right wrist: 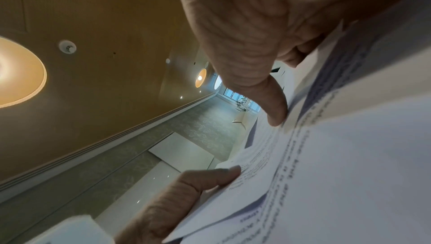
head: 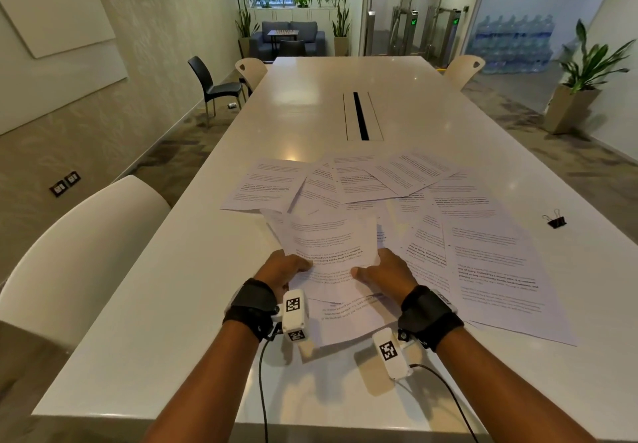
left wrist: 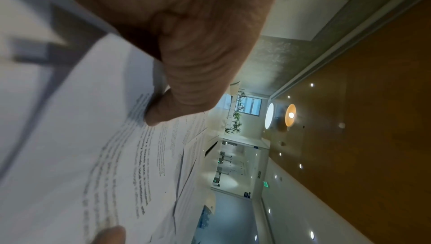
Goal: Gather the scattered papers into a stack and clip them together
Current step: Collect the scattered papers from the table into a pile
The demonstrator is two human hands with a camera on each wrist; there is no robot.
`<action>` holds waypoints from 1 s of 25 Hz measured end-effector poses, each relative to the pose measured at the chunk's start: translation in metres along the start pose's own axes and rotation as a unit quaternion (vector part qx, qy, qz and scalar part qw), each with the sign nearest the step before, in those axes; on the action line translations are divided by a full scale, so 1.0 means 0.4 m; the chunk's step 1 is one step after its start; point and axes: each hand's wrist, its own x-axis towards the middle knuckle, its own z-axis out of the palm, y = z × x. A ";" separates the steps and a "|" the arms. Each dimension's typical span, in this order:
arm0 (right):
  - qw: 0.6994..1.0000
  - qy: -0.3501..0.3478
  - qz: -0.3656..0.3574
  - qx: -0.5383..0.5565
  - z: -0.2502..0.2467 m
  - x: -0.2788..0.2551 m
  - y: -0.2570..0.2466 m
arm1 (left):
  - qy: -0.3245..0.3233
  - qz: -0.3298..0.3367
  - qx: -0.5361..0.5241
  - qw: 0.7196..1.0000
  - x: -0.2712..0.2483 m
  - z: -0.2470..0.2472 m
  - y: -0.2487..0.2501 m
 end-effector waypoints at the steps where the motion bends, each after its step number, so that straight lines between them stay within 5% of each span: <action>1: 1.000 -0.005 -0.004 0.014 -0.006 -0.005 0.007 | -0.008 0.004 -0.003 1.000 0.002 -0.002 -0.011; 8: 0.990 -0.029 0.015 0.137 -0.071 -0.022 0.045 | -0.045 0.074 -0.029 0.996 -0.057 -0.043 -0.042; 14: 0.960 -0.117 0.012 0.254 -0.090 -0.037 0.043 | -0.056 0.138 -0.034 0.988 -0.119 -0.062 0.015; 19: 0.891 -0.190 -0.019 0.411 -0.085 -0.049 -0.007 | -0.099 0.179 -0.027 0.978 -0.140 -0.047 0.030; 25: 0.912 -0.133 -0.110 0.371 -0.112 -0.030 -0.039 | -0.085 0.206 0.002 0.975 -0.126 -0.060 0.021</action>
